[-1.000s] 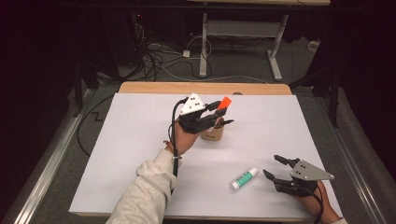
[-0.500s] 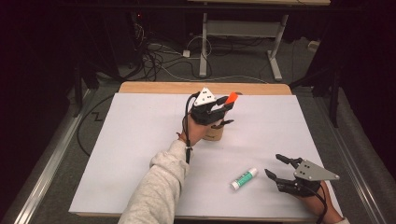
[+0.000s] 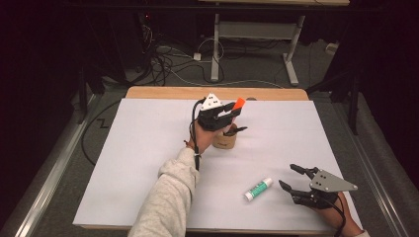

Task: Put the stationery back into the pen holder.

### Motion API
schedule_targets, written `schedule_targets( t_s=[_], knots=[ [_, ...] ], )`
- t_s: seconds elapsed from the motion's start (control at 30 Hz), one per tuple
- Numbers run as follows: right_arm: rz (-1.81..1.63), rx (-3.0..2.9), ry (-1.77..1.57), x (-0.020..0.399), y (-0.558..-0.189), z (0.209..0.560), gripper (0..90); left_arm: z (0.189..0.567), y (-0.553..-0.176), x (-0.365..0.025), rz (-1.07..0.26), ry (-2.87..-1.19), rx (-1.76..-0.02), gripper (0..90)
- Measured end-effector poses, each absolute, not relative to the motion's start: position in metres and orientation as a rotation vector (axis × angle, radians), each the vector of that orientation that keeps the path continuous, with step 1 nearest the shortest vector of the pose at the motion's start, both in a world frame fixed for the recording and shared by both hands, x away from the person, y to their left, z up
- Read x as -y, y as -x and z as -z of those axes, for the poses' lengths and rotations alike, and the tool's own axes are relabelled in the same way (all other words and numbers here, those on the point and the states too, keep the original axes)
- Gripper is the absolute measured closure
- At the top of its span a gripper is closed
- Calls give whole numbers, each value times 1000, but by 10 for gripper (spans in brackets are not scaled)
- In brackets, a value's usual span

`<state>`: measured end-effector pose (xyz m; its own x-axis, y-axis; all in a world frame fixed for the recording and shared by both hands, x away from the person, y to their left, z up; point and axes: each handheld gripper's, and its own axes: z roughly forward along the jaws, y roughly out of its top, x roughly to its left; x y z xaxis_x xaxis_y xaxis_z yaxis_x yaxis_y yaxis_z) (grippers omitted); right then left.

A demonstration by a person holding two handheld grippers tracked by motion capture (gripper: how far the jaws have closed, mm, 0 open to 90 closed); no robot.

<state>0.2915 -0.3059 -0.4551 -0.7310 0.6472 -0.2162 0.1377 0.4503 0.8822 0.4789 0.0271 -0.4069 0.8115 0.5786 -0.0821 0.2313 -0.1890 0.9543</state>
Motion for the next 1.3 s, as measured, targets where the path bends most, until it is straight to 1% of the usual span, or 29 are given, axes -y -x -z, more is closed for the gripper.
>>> schedule_targets(
  t_s=[0.4, 0.63, 0.8, 0.9, 1.17, 1.2, 1.23, 1.3],
  knots=[
    [-1246, -2183, -649, 306, -292, 456, 352, 417, -480, -30, -373, -1848, -667, 635],
    [-1250, -2181, -652, 306, -291, 455, 348, 413, -474, -37, -398, -1845, -671, 604],
    [-1248, -2173, -653, 307, -291, 455, 347, 409, -465, -40, -431, -1857, -681, 603],
    [-1253, -2165, -659, 308, -291, 454, 348, 406, -454, -42, -470, -1871, -659, 576],
    [-1246, -2159, -664, 308, -291, 454, 348, 403, -426, -57, -517, -1867, -590, 576],
    [-1247, -2158, -666, 308, -291, 454, 348, 403, -424, -58, -520, -1875, -581, 564],
    [-1247, -2157, -666, 308, -291, 454, 346, 404, -421, -59, -540, -1888, -582, 527],
    [-1243, -2157, -670, 308, -291, 454, 345, 405, -417, -60, -536, -1898, -584, 522]
  ],
)
